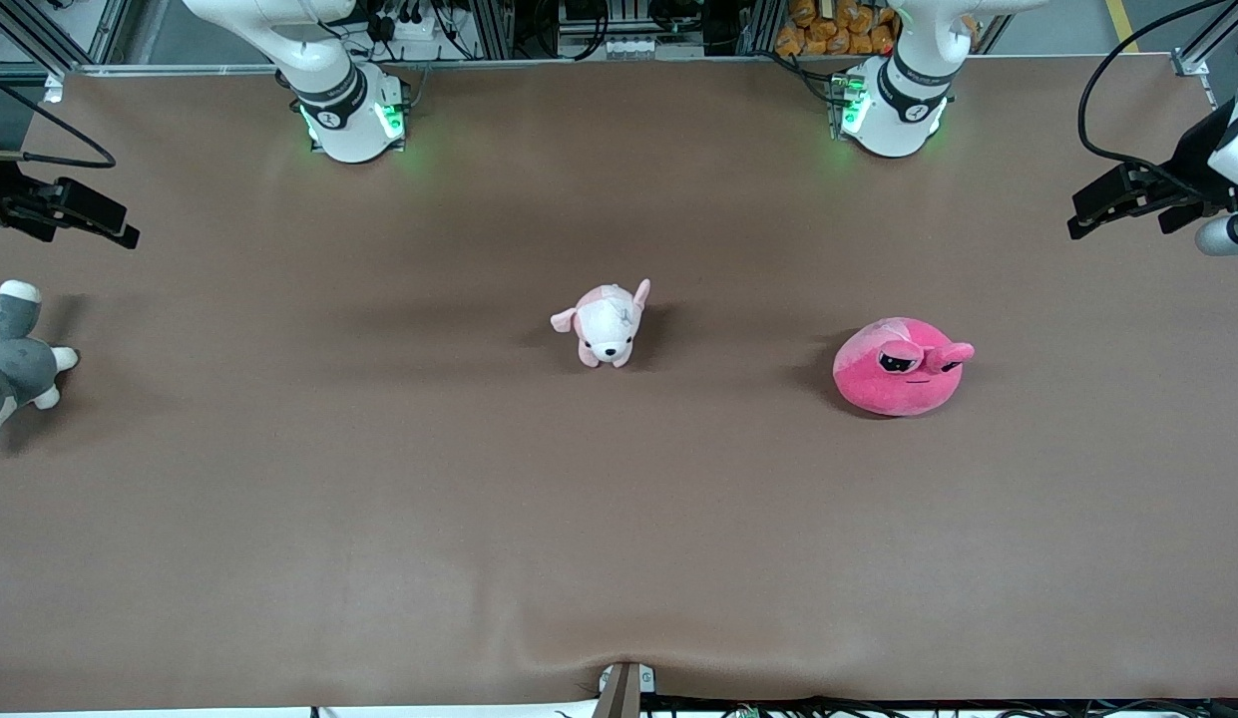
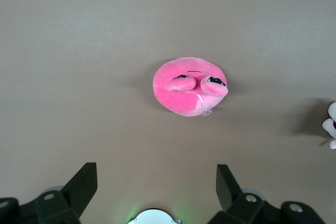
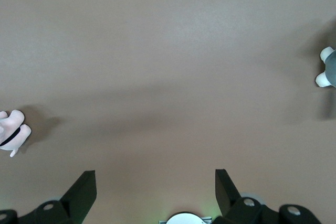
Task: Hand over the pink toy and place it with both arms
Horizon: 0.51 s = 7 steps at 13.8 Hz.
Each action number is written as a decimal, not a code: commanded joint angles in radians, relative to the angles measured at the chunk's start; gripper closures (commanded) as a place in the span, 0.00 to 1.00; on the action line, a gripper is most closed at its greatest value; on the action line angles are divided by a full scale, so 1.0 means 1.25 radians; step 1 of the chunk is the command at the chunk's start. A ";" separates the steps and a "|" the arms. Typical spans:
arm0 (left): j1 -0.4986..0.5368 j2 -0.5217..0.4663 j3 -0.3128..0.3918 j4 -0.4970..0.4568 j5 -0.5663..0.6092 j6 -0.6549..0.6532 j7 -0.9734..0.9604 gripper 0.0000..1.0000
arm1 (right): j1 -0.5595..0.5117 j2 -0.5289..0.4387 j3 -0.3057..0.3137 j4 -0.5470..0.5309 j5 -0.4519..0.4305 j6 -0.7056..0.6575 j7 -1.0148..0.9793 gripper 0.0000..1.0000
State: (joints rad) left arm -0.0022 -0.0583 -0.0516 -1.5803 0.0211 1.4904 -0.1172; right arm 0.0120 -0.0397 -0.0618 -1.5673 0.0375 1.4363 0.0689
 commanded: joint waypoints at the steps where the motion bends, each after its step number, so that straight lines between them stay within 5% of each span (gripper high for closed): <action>1: 0.004 0.009 0.002 0.020 -0.011 -0.019 0.012 0.00 | 0.004 -0.011 0.000 -0.010 -0.015 0.000 -0.006 0.00; 7: -0.002 0.013 0.001 0.037 0.000 -0.026 0.009 0.00 | 0.003 -0.011 0.000 -0.010 -0.015 0.001 -0.007 0.00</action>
State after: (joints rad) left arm -0.0008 -0.0581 -0.0499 -1.5654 0.0211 1.4844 -0.1172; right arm 0.0120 -0.0397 -0.0618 -1.5679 0.0350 1.4359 0.0689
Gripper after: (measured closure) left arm 0.000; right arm 0.000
